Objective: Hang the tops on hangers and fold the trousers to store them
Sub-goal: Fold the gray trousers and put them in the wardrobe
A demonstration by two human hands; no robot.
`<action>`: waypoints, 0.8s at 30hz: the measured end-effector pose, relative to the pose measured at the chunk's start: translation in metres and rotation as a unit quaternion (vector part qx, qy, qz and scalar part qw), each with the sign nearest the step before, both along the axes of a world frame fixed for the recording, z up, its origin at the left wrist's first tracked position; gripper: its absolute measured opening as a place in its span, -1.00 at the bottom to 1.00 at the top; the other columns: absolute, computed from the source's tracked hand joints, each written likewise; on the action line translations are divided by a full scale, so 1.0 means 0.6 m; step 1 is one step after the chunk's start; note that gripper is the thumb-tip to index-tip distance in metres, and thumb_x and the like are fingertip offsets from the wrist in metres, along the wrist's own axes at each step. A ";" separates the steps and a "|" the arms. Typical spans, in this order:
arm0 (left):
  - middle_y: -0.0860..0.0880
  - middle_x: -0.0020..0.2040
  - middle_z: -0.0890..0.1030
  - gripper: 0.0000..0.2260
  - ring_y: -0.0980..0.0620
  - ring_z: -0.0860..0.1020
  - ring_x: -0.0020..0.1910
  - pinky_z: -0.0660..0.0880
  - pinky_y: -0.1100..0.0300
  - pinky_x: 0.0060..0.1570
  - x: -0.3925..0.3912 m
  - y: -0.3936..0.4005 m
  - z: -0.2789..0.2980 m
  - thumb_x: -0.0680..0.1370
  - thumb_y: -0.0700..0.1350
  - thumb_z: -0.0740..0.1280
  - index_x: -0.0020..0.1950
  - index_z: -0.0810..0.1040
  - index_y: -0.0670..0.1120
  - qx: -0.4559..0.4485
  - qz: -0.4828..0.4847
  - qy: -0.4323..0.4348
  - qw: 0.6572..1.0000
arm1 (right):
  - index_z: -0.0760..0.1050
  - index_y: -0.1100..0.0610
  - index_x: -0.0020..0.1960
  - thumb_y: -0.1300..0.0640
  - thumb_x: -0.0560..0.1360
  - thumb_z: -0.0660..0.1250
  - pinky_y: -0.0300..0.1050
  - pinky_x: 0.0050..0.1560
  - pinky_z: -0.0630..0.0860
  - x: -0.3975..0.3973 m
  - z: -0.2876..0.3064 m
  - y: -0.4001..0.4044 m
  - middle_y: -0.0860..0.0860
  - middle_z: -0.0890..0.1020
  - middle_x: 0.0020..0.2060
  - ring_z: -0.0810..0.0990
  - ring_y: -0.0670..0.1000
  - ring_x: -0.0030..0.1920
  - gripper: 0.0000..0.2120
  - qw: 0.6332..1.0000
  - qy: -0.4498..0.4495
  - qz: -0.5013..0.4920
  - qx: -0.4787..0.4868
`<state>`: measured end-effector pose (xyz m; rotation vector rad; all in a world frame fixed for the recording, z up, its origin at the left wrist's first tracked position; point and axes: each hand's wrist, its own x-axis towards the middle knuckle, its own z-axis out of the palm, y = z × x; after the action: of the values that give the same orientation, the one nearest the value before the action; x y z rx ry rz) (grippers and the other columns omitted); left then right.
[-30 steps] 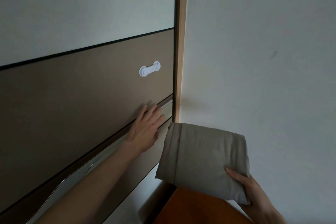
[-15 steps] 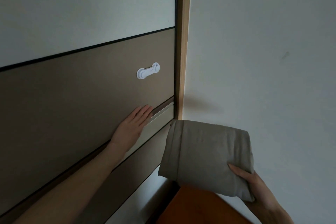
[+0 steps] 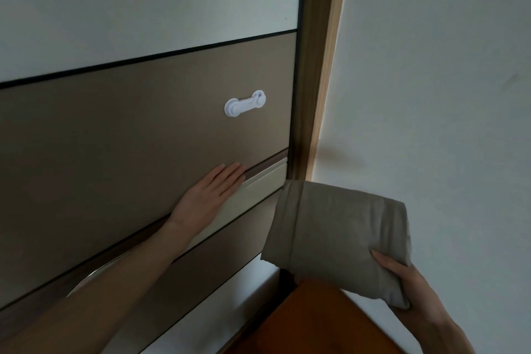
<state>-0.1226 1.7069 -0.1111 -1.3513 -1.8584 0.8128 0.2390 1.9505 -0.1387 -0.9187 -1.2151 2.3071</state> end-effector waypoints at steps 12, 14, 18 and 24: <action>-0.10 0.71 -0.02 -0.48 -0.08 0.00 0.69 -0.22 -0.03 0.65 0.026 -0.133 0.011 0.75 0.00 -0.08 0.71 -0.01 -0.12 0.108 -0.012 -0.059 0.992 | 0.49 0.11 0.43 0.07 0.31 0.60 0.08 -0.11 0.69 -0.036 -0.007 -0.019 0.14 0.73 0.17 0.75 0.22 0.10 -0.29 0.998 -0.023 0.056 0.019; -0.09 0.71 0.02 -0.47 -0.07 0.04 0.68 -0.14 -0.01 0.65 0.033 -0.154 0.013 0.74 0.01 -0.02 0.71 0.02 -0.10 0.129 -0.016 -0.082 0.988 | 0.51 0.13 0.41 0.07 0.31 0.60 0.07 -0.14 0.70 -0.045 -0.009 -0.030 0.15 0.74 0.16 0.75 0.22 0.09 -0.31 0.997 -0.022 0.067 0.016; -0.12 0.71 0.05 -0.47 -0.10 0.05 0.68 -0.04 -0.04 0.65 0.049 -0.172 0.016 0.74 -0.01 0.02 0.71 0.04 -0.08 0.159 -0.013 -0.120 0.980 | 0.55 0.18 0.34 0.14 0.39 0.54 0.03 -0.24 0.71 -0.064 -0.006 -0.058 0.19 0.74 0.12 0.76 0.22 0.03 -0.46 0.996 -0.006 0.085 -0.016; -0.16 0.68 0.15 -0.48 -0.15 0.12 0.67 0.02 -0.11 0.64 0.063 -0.126 0.025 0.73 -0.02 0.04 0.69 0.13 -0.13 0.140 -0.035 -0.144 0.979 | 0.56 0.18 0.34 0.17 0.44 0.51 0.03 -0.23 0.70 -0.071 0.003 -0.089 0.22 0.73 0.14 0.76 0.23 0.04 -0.52 0.996 0.001 0.093 -0.017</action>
<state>-0.0850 1.6314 -0.0964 -1.3972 -2.0410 0.3132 0.1966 1.8971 -0.1369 -0.8452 -1.3140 2.4791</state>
